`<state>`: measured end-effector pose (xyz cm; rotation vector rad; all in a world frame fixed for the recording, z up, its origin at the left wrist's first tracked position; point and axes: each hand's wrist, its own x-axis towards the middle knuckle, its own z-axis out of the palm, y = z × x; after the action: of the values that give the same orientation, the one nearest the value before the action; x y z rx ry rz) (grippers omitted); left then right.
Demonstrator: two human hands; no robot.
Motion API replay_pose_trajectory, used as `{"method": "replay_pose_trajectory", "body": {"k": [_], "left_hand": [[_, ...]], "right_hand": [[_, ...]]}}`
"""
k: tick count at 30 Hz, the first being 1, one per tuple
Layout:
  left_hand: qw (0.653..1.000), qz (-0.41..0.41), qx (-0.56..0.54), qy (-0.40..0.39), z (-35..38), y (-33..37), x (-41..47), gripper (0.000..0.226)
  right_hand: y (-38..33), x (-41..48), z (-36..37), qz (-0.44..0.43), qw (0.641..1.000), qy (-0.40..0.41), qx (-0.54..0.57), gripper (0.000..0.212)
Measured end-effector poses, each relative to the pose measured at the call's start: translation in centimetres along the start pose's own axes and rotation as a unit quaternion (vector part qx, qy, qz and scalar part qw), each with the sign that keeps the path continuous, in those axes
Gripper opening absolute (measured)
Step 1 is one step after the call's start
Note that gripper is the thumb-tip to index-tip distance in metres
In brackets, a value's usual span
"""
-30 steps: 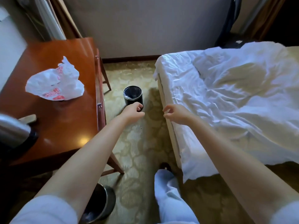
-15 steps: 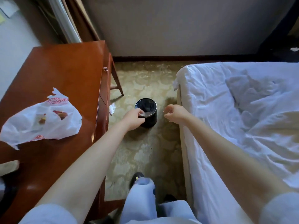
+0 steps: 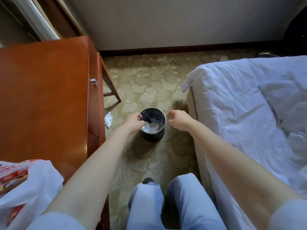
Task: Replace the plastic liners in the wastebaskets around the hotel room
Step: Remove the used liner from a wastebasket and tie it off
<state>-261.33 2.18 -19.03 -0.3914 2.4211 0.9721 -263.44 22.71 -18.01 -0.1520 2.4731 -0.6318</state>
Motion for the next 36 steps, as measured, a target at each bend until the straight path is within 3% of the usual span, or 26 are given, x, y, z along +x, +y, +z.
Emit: {"method": "replay_pose_trajectory", "body": {"k": [9, 20, 24, 26, 36], "left_hand": [[0.999, -0.017, -0.002, 0.03, 7.8, -5.3, 18.1, 0.034], [0.995, -0.042, 0.054, 0.069, 18.1, -18.4, 36.1, 0.045], [0.995, -0.049, 0.045, 0.073, 20.1, -22.3, 38.7, 0.068], [0.996, -0.042, 0.039, 0.067, 20.6, -23.3, 39.0, 0.066], [0.99, -0.076, 0.03, 0.113, 21.9, -24.7, 39.0, 0.084]], "right_hand": [[7.8, 18.0, 6.7, 0.0, 1.0, -0.006, -0.022, 0.036], [19.0, 35.7, 20.5, 0.022, 0.997, -0.004, -0.068, 0.047], [21.1, 38.7, 24.2, 0.035, 0.997, -0.003, -0.063, 0.074], [21.6, 39.3, 25.4, 0.035, 0.998, -0.006, -0.06, 0.081], [21.4, 39.3, 27.0, 0.048, 0.991, 0.083, -0.097, 0.078]]}}
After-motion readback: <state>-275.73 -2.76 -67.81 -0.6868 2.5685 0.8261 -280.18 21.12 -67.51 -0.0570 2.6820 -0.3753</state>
